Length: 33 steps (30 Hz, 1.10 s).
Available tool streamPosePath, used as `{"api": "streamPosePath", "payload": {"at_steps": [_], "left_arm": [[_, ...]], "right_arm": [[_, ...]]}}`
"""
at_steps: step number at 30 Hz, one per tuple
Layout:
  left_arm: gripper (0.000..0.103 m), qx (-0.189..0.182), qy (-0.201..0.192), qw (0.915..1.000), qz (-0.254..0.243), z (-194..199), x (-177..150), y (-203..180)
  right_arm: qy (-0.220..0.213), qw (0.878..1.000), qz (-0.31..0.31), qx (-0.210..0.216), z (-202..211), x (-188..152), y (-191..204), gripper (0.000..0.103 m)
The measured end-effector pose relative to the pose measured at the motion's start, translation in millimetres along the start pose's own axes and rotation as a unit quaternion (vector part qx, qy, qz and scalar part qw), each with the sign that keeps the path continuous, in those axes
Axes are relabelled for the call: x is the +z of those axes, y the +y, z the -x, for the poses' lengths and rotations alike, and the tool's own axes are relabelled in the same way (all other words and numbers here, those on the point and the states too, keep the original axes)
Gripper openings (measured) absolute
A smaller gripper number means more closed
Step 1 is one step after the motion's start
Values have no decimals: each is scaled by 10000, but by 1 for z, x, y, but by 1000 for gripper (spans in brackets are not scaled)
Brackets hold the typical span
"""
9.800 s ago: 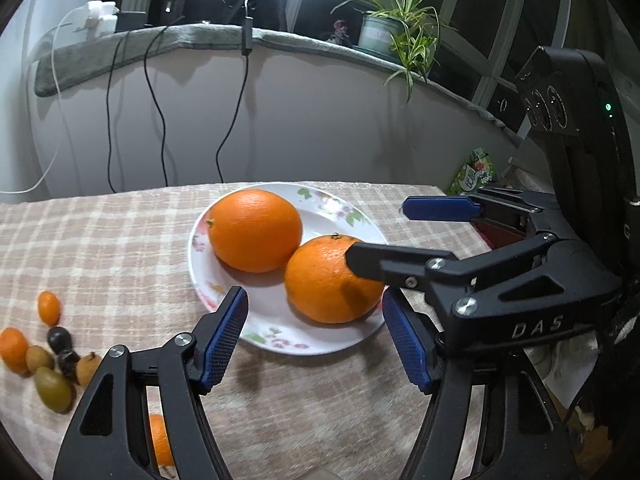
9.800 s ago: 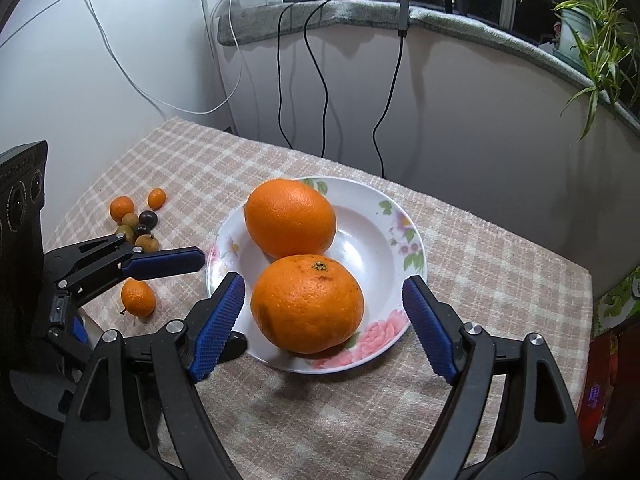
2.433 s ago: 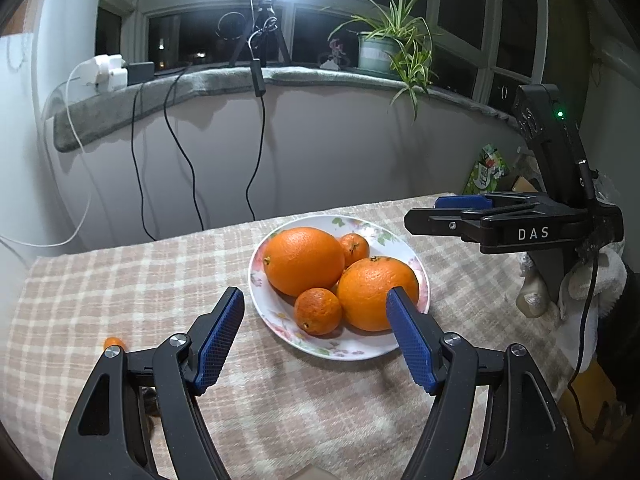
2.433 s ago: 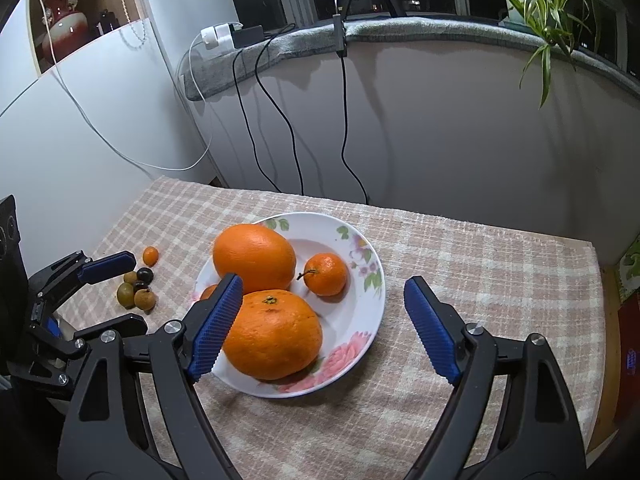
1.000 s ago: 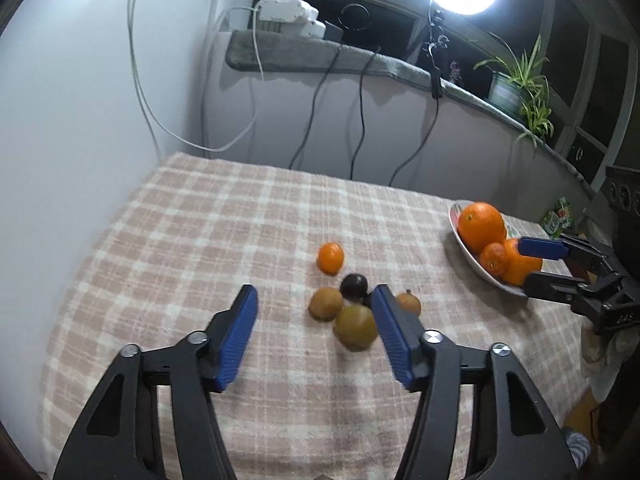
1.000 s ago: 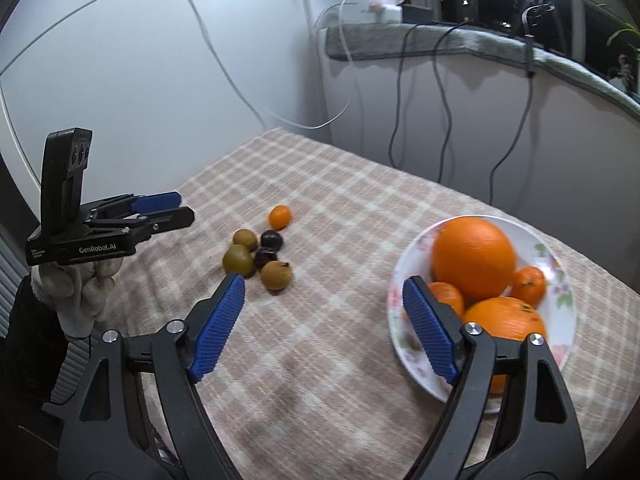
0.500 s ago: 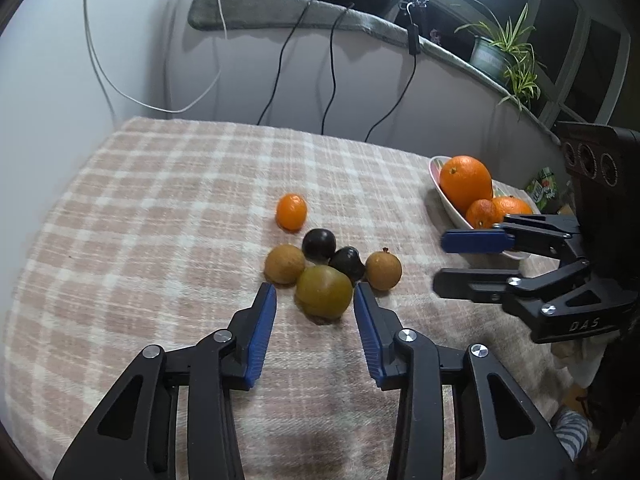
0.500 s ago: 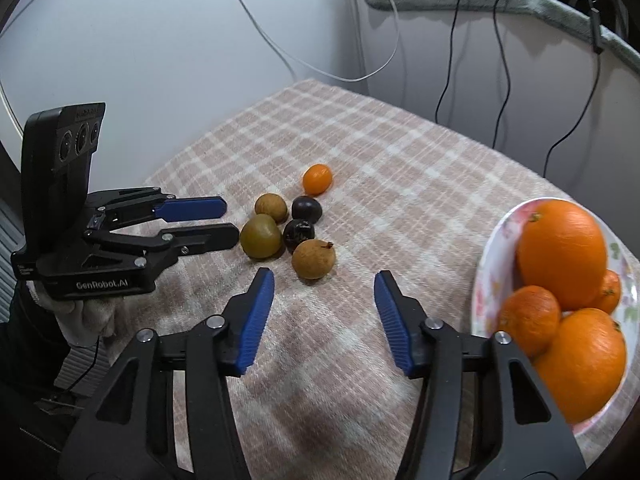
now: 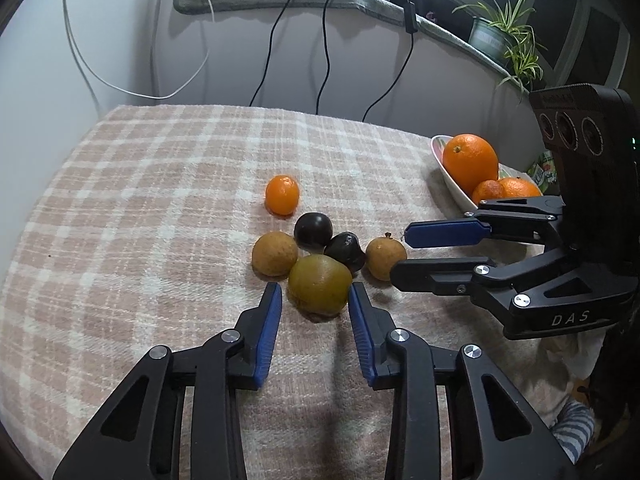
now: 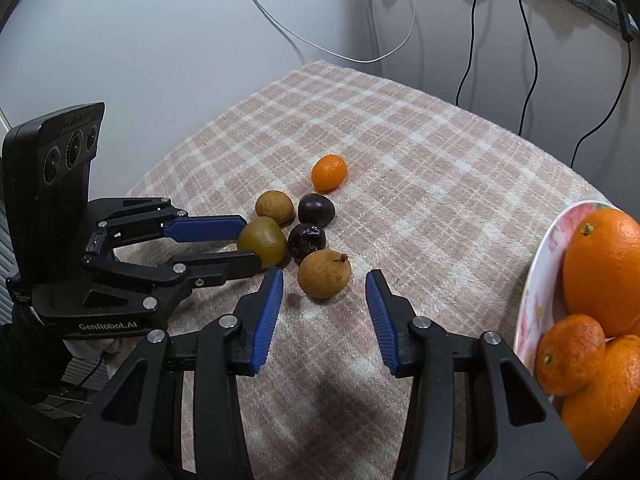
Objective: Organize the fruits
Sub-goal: 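Close the left tool on the green round fruit while the right tool grips the brown pear-shaped fruit, then carry the green fruit and brown pear-shaped fruit over the plate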
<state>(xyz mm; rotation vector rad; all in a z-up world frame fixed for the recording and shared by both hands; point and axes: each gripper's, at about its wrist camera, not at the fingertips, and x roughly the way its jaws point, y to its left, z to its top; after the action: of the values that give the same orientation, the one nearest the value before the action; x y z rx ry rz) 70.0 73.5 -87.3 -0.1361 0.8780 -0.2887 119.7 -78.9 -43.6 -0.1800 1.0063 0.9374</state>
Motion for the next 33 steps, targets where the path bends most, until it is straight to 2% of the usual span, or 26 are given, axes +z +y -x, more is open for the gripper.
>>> {"api": "streamPosePath", "payload": {"at_steps": [6, 18, 33], "left_arm": [[31, -5, 38, 10000, -77, -3, 0, -2], [26, -3, 24, 10000, -96, -4, 0, -4], [24, 46, -68, 10000, -55, 2, 0, -4]], "right_arm": [[81, 9999, -17, 77, -8, 3, 1, 44], [126, 9999, -35, 53, -15, 6, 3, 31], [32, 10000, 7, 15, -5, 0, 4, 31]]}}
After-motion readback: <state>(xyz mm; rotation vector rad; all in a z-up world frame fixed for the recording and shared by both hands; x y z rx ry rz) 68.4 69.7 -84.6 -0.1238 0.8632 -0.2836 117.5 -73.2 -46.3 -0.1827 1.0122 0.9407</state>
